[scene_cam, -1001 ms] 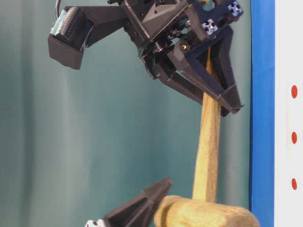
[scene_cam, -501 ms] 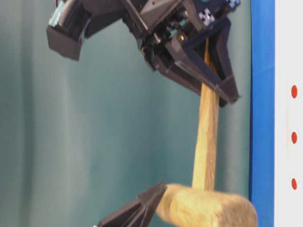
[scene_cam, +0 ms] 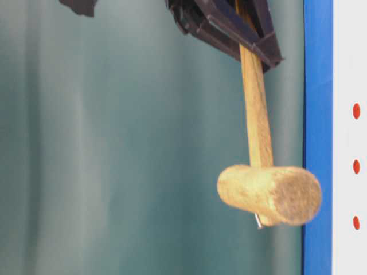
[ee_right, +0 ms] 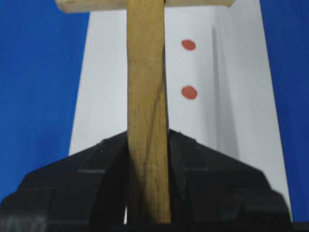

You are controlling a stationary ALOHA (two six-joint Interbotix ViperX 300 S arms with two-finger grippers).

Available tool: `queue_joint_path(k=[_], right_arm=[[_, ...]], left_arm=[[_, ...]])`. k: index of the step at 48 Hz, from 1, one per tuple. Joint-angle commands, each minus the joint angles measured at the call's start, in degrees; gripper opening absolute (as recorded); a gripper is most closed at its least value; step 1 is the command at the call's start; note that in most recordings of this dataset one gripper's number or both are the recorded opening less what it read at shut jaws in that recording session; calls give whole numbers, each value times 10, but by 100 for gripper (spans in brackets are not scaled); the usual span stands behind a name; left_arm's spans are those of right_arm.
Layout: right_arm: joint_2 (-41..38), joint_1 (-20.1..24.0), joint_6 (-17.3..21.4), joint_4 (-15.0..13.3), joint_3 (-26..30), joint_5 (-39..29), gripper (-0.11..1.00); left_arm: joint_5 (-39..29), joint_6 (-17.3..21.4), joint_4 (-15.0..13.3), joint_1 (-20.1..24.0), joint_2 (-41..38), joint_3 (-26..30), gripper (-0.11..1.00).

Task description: Hit the mark with a hammer.

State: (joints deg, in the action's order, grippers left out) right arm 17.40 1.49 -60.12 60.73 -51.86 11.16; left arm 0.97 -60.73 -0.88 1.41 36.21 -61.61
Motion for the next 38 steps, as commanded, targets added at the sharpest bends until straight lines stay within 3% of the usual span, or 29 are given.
queue_joint_path(k=[1, 15, 20, 27, 38], right_arm=[[22, -1, 2, 4, 3, 4, 9], [25, -1, 2, 4, 4, 4, 9], [25, 4, 4, 13, 6, 4, 9], [20, 33, 18, 40, 13, 6, 9], [-10, 105, 63, 77, 34, 39, 9]], left_arm=[[-18, 4, 1, -1, 19, 0, 81], [-27, 7, 4, 0, 38, -7, 81], [-27, 25, 10, 4, 36, -5, 81], [-25, 110, 11, 10, 35, -4, 81], [-12, 298, 11, 32, 33, -4, 81]])
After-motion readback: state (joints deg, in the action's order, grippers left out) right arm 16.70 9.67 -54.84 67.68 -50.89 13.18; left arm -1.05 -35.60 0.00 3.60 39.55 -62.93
